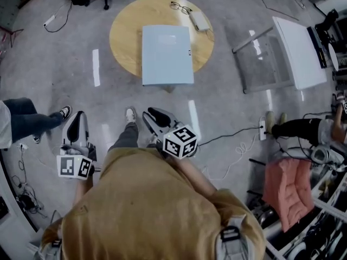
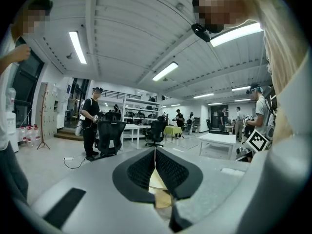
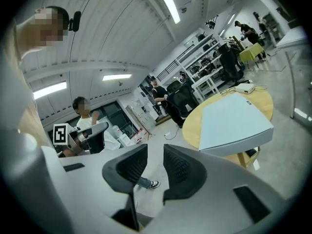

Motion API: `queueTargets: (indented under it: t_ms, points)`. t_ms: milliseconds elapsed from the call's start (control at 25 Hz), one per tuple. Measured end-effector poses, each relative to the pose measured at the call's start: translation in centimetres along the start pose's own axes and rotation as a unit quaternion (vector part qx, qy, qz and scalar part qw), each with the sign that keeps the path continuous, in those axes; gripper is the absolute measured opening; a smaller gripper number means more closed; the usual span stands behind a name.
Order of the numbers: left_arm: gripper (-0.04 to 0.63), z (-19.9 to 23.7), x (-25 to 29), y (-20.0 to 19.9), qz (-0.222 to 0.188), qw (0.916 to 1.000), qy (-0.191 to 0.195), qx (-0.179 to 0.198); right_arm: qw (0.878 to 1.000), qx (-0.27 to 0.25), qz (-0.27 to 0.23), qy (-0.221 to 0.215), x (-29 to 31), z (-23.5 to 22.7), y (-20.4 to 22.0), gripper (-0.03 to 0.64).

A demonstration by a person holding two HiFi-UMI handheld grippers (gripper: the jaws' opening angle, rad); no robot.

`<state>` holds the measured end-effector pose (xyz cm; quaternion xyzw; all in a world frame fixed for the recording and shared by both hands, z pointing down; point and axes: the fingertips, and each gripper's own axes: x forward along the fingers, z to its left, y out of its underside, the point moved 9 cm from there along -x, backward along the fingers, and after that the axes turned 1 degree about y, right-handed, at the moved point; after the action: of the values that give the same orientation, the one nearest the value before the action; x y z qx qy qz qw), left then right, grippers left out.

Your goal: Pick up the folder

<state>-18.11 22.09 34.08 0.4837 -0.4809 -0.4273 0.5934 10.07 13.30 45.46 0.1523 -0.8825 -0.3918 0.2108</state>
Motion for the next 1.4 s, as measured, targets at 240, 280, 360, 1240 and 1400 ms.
queueTargets:
  t_ms: [240,280,360,1240,1400]
  points:
    - [0.006,3.7,4.3,-1.0,-0.007,0.999,0.043,-0.01,0.999,0.011,0.003,0.039,2.1,0.0,-1.1,0.098]
    - [0.006,4.3,5.1,-1.1,-0.007,0.9986,0.051,-0.015,0.999,0.014,0.002,0.047,2.6,-0.1,-1.4,0.103]
    - [0.006,5.5,6.6,-1.2,-0.005,0.9975,0.067,-0.021,0.998,0.021,-0.002,0.061,3.5,0.0,-2.0,0.109]
    - [0.006,12.6,21.3,-0.4,0.043,0.9743,0.215,-0.052,0.972,0.165,-0.032,0.164,8.8,-3.4,-1.8,0.227]
    - [0.006,11.5,22.3,-0.6,0.056,0.9768,0.203,-0.042,0.953,0.278,-0.058,0.108,9.2,-7.5,0.7,0.275]
